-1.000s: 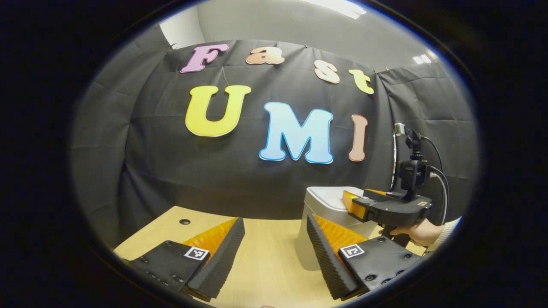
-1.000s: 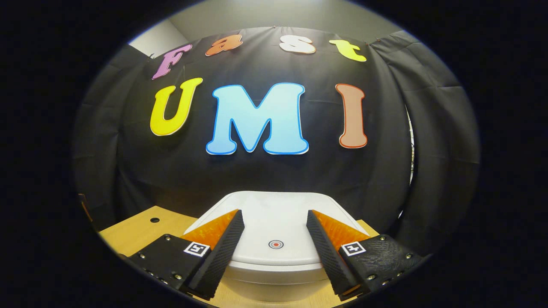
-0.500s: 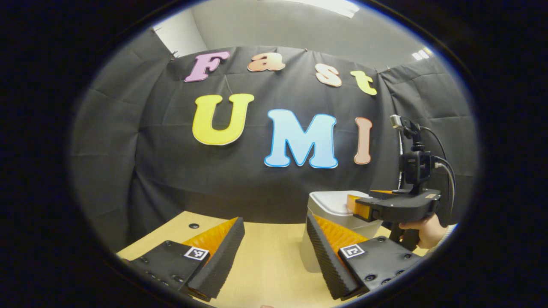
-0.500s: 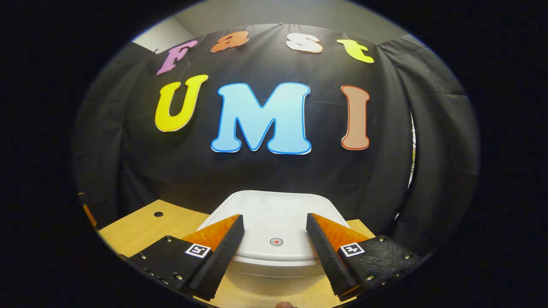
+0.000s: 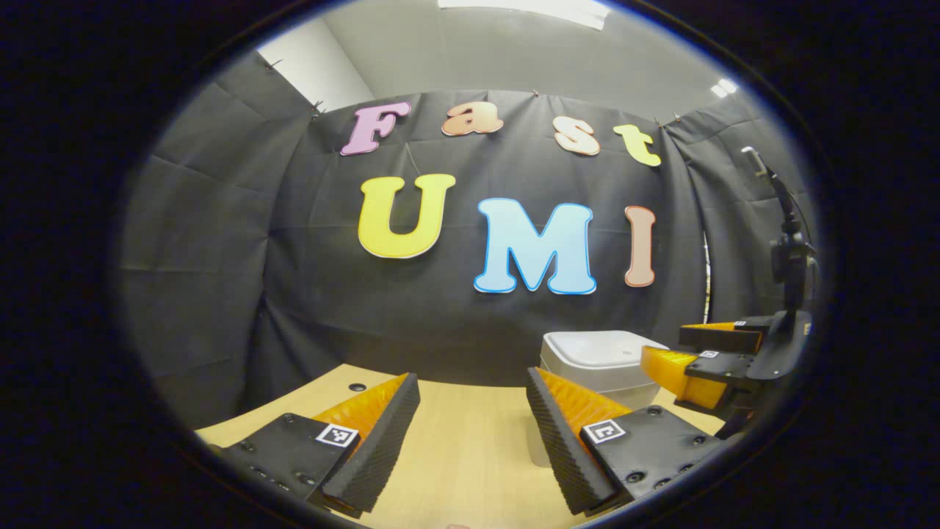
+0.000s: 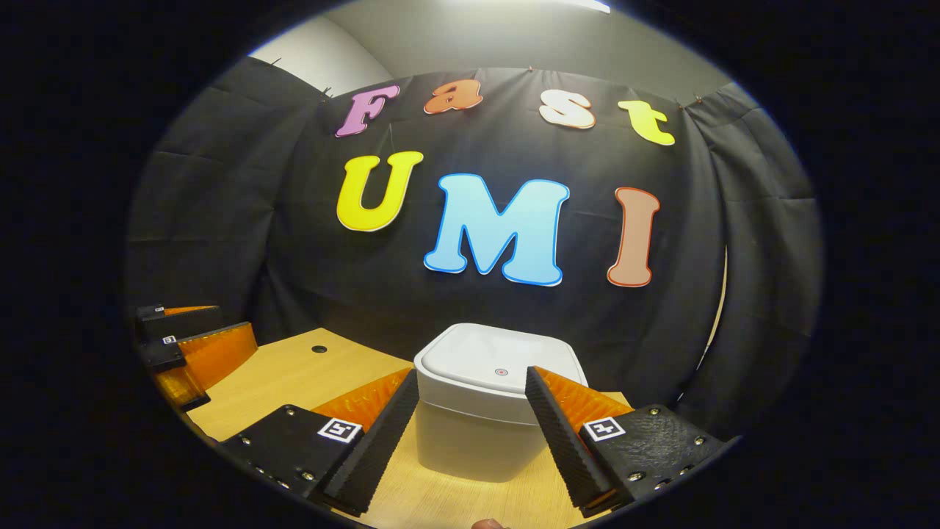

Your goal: Press the lid of the desktop garbage bin to open it, pick up the crumpled paper on the desktop and throw it into the bin, then pick up the pop can on the desktop and drop it into the bin, and finally close the garbage bin lid.

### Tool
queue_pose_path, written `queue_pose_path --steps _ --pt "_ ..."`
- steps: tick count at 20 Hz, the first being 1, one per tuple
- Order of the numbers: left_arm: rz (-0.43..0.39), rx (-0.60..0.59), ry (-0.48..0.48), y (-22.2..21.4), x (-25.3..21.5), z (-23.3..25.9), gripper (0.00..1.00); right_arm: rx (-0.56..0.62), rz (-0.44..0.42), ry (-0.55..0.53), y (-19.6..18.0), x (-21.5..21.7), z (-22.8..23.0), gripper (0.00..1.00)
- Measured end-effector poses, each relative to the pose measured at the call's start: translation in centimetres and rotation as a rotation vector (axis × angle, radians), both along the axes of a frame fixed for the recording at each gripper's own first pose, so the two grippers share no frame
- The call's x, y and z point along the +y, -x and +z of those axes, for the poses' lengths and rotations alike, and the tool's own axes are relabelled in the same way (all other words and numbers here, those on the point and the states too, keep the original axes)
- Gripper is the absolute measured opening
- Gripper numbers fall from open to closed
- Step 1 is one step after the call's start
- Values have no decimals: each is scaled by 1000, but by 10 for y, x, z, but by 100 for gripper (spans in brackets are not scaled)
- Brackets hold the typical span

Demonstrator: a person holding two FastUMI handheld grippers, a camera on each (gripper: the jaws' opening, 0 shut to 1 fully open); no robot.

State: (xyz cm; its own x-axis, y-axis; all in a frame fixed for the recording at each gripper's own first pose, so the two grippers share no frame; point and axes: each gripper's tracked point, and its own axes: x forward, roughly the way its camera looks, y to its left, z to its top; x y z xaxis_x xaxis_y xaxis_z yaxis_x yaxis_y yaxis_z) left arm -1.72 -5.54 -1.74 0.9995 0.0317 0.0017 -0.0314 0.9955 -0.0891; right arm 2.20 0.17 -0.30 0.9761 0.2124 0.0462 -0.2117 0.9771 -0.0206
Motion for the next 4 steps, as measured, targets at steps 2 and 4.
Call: queue_pose_path --steps 2,4 --pt "10 -3 9 8 6 0 96 -19 16 -9 16 6 6 94" --pt "7 -18 13 15 12 6 96 -28 14 -12 26 8 10 94"
